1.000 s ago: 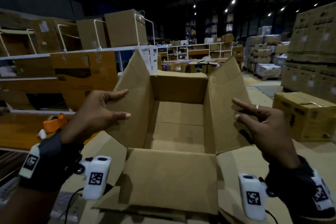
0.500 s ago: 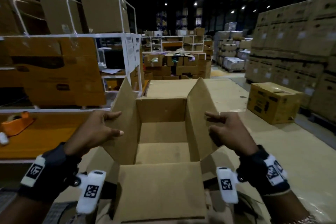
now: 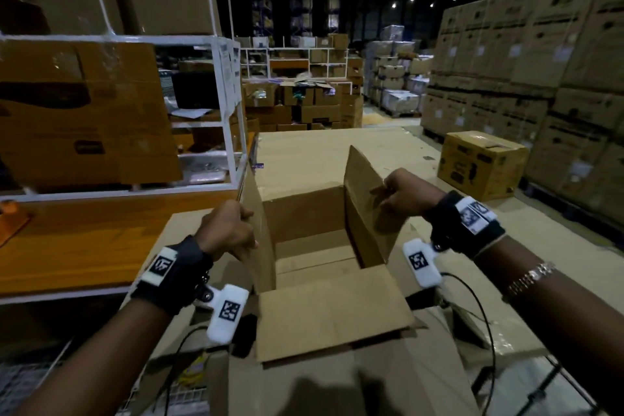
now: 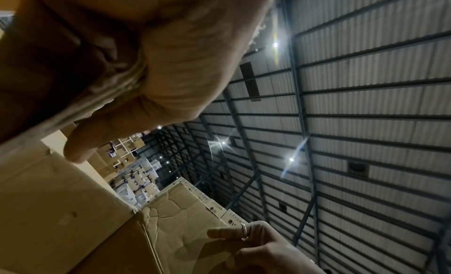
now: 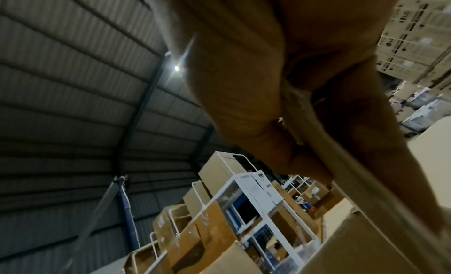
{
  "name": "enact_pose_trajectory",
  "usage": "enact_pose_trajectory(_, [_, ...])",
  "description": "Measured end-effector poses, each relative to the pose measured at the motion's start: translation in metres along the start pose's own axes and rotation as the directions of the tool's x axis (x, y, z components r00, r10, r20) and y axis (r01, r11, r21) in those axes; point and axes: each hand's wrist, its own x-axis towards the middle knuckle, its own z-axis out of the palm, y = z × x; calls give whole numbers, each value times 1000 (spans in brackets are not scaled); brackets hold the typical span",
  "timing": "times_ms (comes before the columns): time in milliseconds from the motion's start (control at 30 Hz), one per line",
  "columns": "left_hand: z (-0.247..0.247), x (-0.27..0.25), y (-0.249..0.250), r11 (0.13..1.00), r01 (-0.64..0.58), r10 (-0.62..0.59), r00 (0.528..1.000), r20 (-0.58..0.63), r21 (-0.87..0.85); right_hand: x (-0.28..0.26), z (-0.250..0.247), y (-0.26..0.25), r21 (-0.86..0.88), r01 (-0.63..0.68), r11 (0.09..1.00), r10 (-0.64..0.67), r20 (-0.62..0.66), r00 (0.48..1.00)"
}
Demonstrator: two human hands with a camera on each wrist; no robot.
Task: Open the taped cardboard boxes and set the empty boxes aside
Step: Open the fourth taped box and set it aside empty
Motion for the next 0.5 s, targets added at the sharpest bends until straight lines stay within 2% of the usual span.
enact_pose_trajectory(100, [4, 5, -5, 1000, 6, -8, 999, 47, 25, 11, 11, 5, -28, -33, 999, 34, 28, 999])
enact_pose_trajectory(267, [12, 19, -25, 1000, 21, -20, 997, 75, -15, 23, 35, 49, -35, -16, 999, 19, 75, 997])
enact_pose_trajectory(367, [15, 27, -36, 999, 33, -33, 999, 30, 11, 23, 35, 73, 67, -15, 998, 11, 64, 998])
enact_pose_trajectory(433, [13, 28, -42, 993, 32, -31, 999, -11, 113, 20, 31, 86, 121, -31, 992, 22, 79, 997])
enact_pose_trajectory(467, [13, 26, -44, 969, 32, -21, 999, -47, 247, 19, 31, 94, 129, -46, 991, 35, 83, 996])
enact_pose_trajectory(500, [13, 23, -47, 906, 32, 5, 996, -88, 421, 15, 31, 100, 116, -64, 991, 55, 75, 996])
